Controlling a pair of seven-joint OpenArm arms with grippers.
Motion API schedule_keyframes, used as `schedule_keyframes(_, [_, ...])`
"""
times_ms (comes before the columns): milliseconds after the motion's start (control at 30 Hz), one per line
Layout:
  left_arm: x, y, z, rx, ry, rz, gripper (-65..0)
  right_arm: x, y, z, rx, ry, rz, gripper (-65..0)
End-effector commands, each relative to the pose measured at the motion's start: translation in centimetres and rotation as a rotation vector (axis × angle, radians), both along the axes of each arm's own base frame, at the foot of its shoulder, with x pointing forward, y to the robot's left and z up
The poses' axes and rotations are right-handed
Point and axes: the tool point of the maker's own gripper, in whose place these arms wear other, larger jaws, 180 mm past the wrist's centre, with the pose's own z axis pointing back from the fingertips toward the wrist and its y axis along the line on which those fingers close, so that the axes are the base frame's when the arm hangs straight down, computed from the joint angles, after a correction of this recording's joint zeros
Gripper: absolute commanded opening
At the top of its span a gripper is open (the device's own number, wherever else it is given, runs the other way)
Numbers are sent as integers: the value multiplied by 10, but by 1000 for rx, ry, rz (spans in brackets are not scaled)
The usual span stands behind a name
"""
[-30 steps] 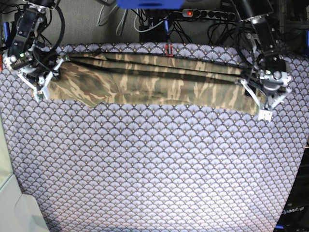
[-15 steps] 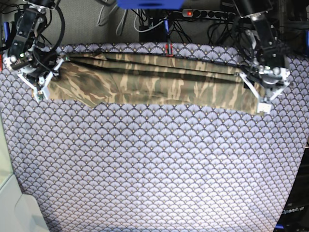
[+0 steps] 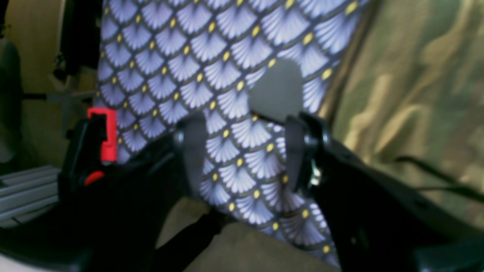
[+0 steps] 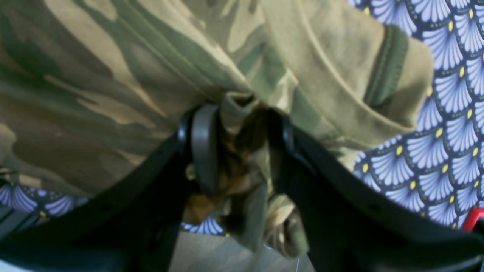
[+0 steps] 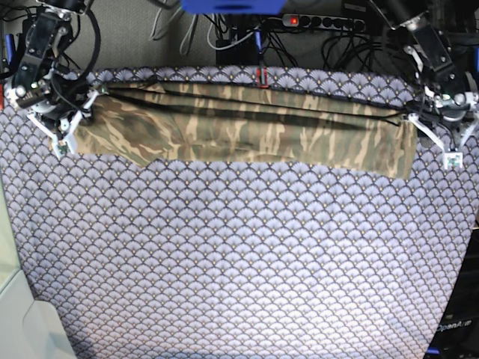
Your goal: Fold the T-shirt properly
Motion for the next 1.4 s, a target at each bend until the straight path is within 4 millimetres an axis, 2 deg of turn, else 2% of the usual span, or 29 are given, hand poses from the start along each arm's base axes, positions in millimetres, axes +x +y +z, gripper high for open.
schedule_keyframes(0, [10,-3,16,10,-65,-9,-338,-11,-2,-6,-19,58,5,-425])
schedule_keyframes(133, [19,-15,32,-20,-143,-23,-338,-11,-1,-6,-18,58,7,-425])
schedule_keyframes(333, [34,-38,19,-57,-97,-92,-338,-9,9,-9,-13,65,41,-425])
schedule_keyframes(533, [48,-43,13,-90,-97,-93,-338,-8,9,-9,-12,63,41,-425])
schedule_keyframes(700, [50,-44,-9,-138,-57,-81,-335,-9,8,-9,-13,64,41,-425])
schedule_keyframes(1067, [55,-41,-35,-184,-19,-73,-337,-7,8,-8,-15,61,41,-425])
schedule_keyframes(1167, [51,-36,-45,-192,3,-69,-337,-6,8,-8,-15,60,41,-425])
schedule_keyframes(1300, [41,-40,-66,-231,55,-57,-337,-6,7,-7,-17,58,41,-425])
schedule_keyframes(1367, [39,-41,-70,-239,66,-55,-337,-6,7,-7,-17,58,41,-425])
